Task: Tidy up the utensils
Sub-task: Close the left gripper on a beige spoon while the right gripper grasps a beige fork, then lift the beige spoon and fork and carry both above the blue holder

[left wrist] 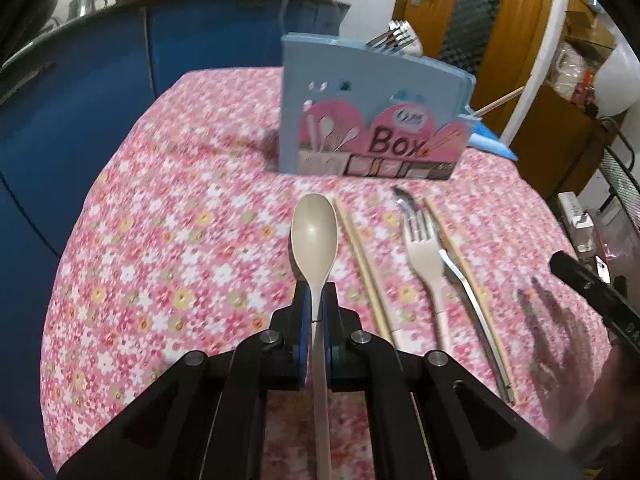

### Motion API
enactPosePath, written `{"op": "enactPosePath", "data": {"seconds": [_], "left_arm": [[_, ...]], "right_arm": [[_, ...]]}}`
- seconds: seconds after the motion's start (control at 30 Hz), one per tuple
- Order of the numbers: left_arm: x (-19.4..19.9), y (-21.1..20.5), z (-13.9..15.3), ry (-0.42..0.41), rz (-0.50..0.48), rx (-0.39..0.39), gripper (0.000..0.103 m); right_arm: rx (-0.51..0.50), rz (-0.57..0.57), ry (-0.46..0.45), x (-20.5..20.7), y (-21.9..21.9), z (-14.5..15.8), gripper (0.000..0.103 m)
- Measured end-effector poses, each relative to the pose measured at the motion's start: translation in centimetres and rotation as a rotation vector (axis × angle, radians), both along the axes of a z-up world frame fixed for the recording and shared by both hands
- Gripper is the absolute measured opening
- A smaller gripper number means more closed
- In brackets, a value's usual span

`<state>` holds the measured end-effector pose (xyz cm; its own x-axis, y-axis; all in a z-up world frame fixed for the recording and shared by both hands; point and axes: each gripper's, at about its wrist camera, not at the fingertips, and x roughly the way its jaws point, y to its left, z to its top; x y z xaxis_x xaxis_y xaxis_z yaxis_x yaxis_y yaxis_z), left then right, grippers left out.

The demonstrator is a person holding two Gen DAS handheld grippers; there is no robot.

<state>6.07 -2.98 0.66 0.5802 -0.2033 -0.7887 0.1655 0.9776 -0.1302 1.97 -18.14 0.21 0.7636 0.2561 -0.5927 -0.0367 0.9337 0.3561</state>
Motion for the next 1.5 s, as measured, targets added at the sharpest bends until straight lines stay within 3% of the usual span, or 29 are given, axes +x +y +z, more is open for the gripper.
{"op": "enactPosePath", "data": {"seconds": [0.13, 0.43, 0.83, 1.17, 1.5], "left_arm": [[0.3, 0.2, -0.5, 0.034, -0.011, 0.016, 0.004], [1.4, -1.3, -0.8, 0.069, -0.094, 0.132, 0.007], [0.6, 2.8, -0.5, -0.004, -0.030, -0.093, 0.003], [-0.9, 6.1, 1.3, -0.100, 0.031, -0.145, 0.003], [-1.6, 8.3, 1.5, -0.128, 0.038, -0.210, 0.003]], "right_arm": [[-0.010, 0.011, 0.004, 0.1, 0.3, 0.1, 0.031], [-0.067, 0.057, 0.029, 0.8, 1.7, 0.7, 0.031], [-0.102, 0.156, 0.129, 2.2, 4.9, 0.8, 0.031], [-0.105, 0.244, 0.218, 3.9, 9.3, 0.3, 0.031], [-0.129, 0.227, 0.344, 7.0, 11.0, -1.3, 0.026]]}}
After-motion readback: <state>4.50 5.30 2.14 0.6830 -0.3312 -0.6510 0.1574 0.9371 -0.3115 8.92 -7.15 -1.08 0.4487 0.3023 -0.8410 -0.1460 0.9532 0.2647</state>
